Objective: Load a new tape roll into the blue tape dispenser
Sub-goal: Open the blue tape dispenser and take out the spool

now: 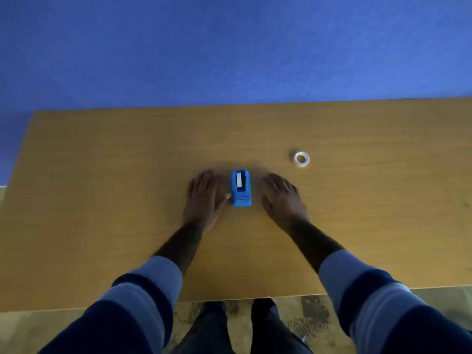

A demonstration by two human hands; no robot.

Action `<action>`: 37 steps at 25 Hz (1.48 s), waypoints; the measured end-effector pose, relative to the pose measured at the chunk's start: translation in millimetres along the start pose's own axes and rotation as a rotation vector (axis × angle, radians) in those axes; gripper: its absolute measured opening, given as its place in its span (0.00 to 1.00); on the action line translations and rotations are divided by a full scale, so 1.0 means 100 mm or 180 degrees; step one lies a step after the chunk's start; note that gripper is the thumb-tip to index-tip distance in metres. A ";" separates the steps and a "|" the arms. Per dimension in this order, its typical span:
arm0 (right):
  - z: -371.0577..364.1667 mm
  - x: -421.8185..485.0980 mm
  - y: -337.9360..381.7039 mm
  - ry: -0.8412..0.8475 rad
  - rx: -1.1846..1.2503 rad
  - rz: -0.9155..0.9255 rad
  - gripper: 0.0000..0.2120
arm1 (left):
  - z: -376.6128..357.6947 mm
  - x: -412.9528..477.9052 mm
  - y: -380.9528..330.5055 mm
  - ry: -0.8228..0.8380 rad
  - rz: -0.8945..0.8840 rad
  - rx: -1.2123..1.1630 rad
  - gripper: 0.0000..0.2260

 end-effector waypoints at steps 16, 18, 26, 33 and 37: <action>0.18 0.40 0.43 0.0192 0.0061 0.0585 0.24 | 0.23 0.30 -0.28 0.0086 -0.0246 -0.1021 0.30; 0.17 0.41 0.43 0.0209 0.0095 0.0559 0.25 | 0.21 0.32 -0.28 0.0112 -0.0227 -0.1036 0.30; 0.15 0.39 0.38 0.0071 0.0300 0.0413 0.20 | 0.18 0.35 -0.30 0.0086 -0.0262 -0.1137 0.24; 0.16 0.41 0.34 0.0066 0.0426 0.0295 0.15 | 0.16 0.39 -0.29 0.0124 -0.0177 -0.1253 0.21; 0.17 0.45 0.34 -0.0006 0.0700 0.0159 0.12 | 0.17 0.38 -0.30 0.0119 -0.0132 -0.1357 0.20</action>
Point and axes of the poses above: each hand's wrist, its own x-axis towards the middle knuckle, its own z-axis out of the back of the hand, y = z × x, the point moved 5 cm from there along x, towards the middle knuckle
